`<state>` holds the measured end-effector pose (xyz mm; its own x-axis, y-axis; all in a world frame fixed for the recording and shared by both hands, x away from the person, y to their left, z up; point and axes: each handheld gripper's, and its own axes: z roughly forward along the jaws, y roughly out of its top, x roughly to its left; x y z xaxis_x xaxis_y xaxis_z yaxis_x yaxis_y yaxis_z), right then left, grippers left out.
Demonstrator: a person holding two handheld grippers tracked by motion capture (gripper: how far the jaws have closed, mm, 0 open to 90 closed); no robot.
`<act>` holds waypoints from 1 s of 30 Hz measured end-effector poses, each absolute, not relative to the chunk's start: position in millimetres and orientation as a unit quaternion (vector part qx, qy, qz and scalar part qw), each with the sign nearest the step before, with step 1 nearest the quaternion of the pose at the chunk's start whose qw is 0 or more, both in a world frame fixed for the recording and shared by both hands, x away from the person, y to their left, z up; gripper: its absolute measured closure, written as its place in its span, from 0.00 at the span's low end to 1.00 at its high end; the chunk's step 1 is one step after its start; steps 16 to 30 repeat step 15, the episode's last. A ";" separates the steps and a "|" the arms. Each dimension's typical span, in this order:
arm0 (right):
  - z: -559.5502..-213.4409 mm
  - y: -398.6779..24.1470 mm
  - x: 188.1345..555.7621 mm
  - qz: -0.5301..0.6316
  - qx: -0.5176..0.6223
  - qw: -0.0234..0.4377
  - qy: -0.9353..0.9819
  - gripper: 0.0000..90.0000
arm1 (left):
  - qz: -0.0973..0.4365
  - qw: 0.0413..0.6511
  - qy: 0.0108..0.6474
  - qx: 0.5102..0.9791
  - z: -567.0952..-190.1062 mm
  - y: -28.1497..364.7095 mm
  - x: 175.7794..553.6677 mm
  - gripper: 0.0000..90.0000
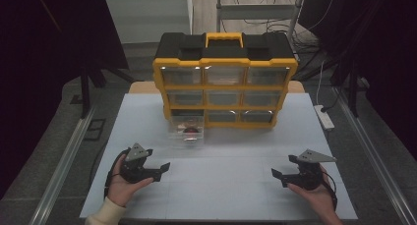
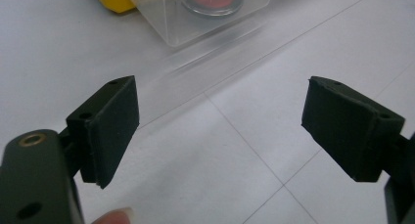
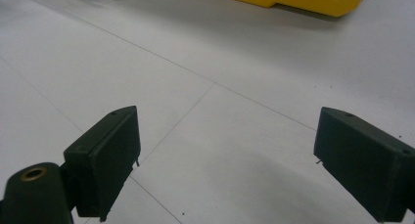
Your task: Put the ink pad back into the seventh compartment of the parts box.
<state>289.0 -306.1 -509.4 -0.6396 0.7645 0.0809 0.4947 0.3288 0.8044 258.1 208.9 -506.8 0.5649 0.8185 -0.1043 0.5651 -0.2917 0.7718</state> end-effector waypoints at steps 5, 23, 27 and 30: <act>-509.5 -305.1 289.6 0.423 0.392 0.158 0.802 0.11 | 0.157 0.400 0.436 0.791 -508.9 207.3 259.5 0.17; -509.5 -305.2 289.3 0.426 0.386 0.157 0.803 0.11 | 0.156 0.399 0.440 0.789 -510.8 209.2 261.4 0.16; -509.5 -305.2 289.3 0.426 0.386 0.157 0.803 0.11 | 0.156 0.399 0.440 0.789 -510.8 209.2 261.4 0.16; -509.5 -305.2 289.3 0.426 0.386 0.157 0.803 0.11 | 0.156 0.399 0.440 0.789 -510.8 209.2 261.4 0.16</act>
